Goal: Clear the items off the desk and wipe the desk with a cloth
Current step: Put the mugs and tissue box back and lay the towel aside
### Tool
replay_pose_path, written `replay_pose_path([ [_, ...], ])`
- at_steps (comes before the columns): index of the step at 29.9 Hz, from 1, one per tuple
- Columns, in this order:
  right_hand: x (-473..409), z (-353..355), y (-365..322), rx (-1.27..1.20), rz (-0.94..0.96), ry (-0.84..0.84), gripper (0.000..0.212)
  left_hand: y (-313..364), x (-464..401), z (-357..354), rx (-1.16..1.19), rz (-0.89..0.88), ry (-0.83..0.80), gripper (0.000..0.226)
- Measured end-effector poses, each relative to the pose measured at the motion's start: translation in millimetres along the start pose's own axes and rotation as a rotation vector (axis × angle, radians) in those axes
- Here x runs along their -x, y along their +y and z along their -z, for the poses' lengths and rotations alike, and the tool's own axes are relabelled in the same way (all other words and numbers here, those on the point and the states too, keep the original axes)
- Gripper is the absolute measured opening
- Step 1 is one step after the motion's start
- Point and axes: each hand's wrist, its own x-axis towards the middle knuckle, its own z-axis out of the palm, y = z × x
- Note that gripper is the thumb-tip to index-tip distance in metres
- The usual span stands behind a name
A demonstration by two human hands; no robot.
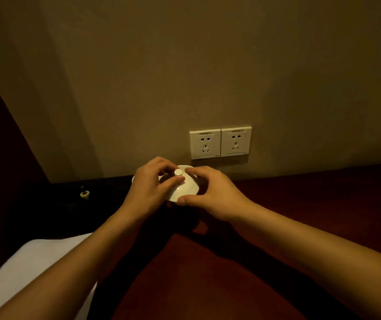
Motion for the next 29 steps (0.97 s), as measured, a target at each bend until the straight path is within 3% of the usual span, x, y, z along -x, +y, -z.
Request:
replay_pose_path([
  [5,-41.9,-26.6,-8.6,0.24,0.122,0.069,0.059,-38.4,-22.9,16.8,-0.04,0.041,0.083,0.011],
  [10,-67.4,-44.8,-8.3,0.213,0.068,0.04,0.068,-63.6,-35.3,17.9,-0.048,0.079,0.1,0.012],
  [18,-86.1,-59.2,0.8,0.262,0.02,0.006,0.068,-88.5,-34.0,13.9,0.044,0.173,0.121,0.01],
  [29,-93.7,-67.5,-8.1,0.246,0.007,-0.076,0.061,-96.2,-30.7,17.9,-0.012,0.204,0.124,0.012],
])
